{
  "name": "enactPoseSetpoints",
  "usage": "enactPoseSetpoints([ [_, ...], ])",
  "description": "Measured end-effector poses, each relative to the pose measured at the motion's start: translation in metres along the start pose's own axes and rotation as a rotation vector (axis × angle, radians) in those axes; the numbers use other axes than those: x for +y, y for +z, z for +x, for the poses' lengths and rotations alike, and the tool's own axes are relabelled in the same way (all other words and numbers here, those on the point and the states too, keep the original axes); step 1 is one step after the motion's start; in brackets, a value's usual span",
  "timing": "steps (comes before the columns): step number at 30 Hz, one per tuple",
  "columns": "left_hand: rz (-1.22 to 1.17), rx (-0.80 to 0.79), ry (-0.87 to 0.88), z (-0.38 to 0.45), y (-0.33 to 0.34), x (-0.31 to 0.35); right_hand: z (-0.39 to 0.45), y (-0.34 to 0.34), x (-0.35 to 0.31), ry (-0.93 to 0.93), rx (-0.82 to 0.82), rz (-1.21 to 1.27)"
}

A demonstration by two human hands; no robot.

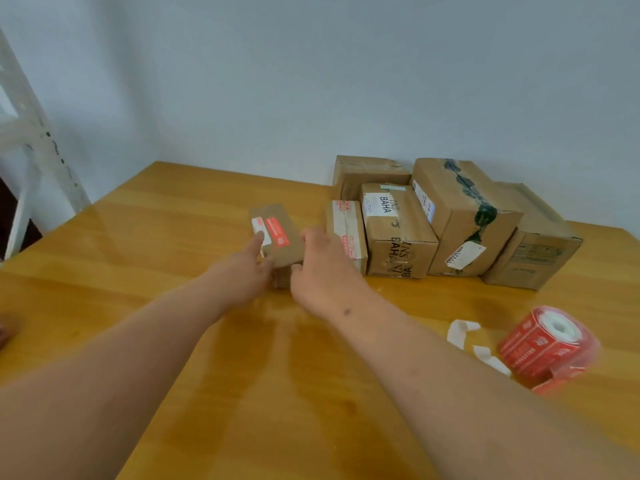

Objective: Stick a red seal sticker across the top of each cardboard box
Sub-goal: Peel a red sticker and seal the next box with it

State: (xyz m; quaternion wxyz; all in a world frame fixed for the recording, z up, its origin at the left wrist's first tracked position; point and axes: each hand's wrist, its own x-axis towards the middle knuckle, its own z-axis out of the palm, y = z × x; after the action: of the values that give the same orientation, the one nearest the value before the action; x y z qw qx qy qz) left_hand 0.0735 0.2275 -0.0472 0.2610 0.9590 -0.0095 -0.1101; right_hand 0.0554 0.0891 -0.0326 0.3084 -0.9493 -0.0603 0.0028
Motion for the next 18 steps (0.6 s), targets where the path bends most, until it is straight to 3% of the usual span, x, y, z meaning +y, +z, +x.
enactPoseSetpoints([
  [2, -0.165, 0.059, -0.02, 0.017, 0.003, -0.005, 0.008, -0.005, 0.006, -0.116, 0.157, -0.201],
  [4, -0.103, 0.098, 0.004, 0.034, 0.009, -0.008, 0.02, -0.01, 0.02, -0.167, 0.261, -0.452],
  [8, 0.141, 0.234, -0.007, 0.05, 0.016, 0.002, 0.036, -0.009, 0.046, -0.034, 0.025, -0.709],
  [12, 0.258, 0.393, 0.151, 0.043, 0.023, 0.02, 0.027, -0.008, 0.054, -0.119, 0.042, -0.666],
  [18, 0.237, 0.348, 0.349, 0.018, 0.034, 0.043, -0.005, -0.026, 0.067, -0.231, 0.076, -0.584],
])
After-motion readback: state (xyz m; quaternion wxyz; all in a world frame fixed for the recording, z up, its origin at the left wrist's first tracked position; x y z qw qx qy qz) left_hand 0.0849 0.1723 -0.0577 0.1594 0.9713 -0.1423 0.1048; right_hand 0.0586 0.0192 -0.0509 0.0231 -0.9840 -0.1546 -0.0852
